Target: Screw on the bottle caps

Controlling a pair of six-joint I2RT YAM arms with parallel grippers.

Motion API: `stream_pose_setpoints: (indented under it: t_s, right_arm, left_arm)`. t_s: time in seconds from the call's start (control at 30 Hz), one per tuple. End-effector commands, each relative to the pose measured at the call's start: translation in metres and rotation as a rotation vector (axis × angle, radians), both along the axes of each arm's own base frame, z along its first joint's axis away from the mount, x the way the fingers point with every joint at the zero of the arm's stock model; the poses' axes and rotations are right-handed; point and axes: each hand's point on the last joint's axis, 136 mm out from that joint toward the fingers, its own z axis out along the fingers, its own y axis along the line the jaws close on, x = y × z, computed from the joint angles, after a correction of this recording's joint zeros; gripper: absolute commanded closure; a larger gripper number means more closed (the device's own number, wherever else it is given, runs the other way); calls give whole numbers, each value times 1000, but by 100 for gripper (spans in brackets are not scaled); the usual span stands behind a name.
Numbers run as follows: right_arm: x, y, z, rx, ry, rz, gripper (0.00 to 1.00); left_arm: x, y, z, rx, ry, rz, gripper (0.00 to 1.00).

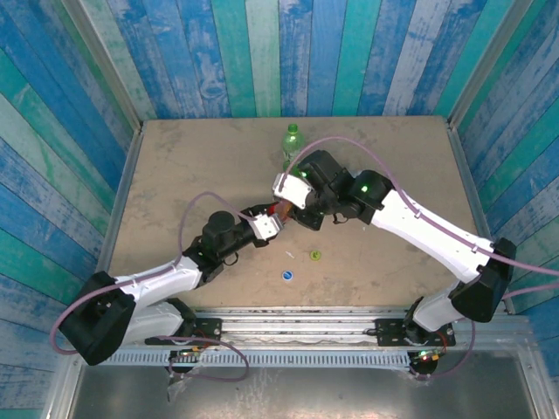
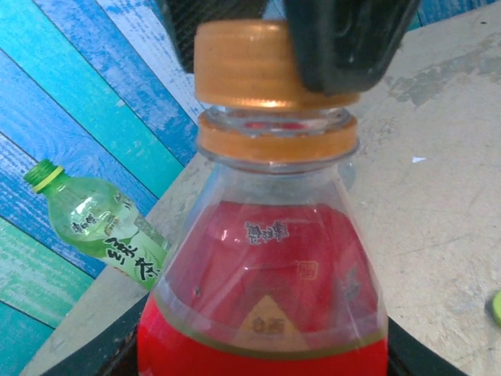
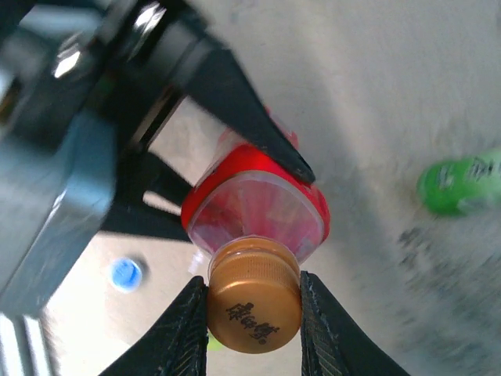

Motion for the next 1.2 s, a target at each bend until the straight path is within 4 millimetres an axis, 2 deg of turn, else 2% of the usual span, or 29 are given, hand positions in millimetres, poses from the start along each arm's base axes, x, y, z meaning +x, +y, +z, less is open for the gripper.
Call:
stream_pose_setpoints:
  t_s: [0.0, 0.07, 0.13, 0.2, 0.27, 0.33, 0.43, 0.53, 0.63, 0.77, 0.93, 1.17]
  right_arm:
    - [24, -3, 11, 302, 245, -568, 92]
    - [11, 8, 8, 359, 371, -573, 88]
    - [8, 4, 10, 353, 357, -551, 84]
    - [10, -4, 14, 310, 261, -466, 76]
    - [6, -10, 19, 233, 123, -293, 58]
    - [-2, -14, 23, 164, 2, -119, 46]
    - [-20, -17, 29, 96, -173, 170, 40]
    - [-32, -22, 31, -5, -346, 422, 39]
    - [-33, -28, 28, -131, -420, 562, 39]
    - [-22, -27, 23, -246, -451, 630, 42]
    - [-14, -22, 16, -300, -440, 666, 51]
    - [-19, -14, 5, -304, -389, 710, 53]
  left_arm:
    - [-3, -12, 26, -54, -52, -50, 49]
    - [-3, -11, 24, -50, -49, -47, 48]
    - [-3, -12, 23, -44, -48, -50, 48]
    - [-3, -12, 23, -41, -49, -52, 48]
    - [-5, -14, 24, -42, -48, -66, 48]
    - [-6, -14, 22, -36, -42, -72, 48]
    - [-8, -13, 19, -20, -43, -77, 48]
    - [-9, -13, 20, -15, -46, -80, 48]
    - [-9, -13, 20, -8, -47, -81, 48]
    - [-10, -13, 22, -6, -48, -84, 48]
    - [-10, -13, 22, -3, -47, -88, 48]
    - [-12, -16, 25, -4, -42, -107, 48]
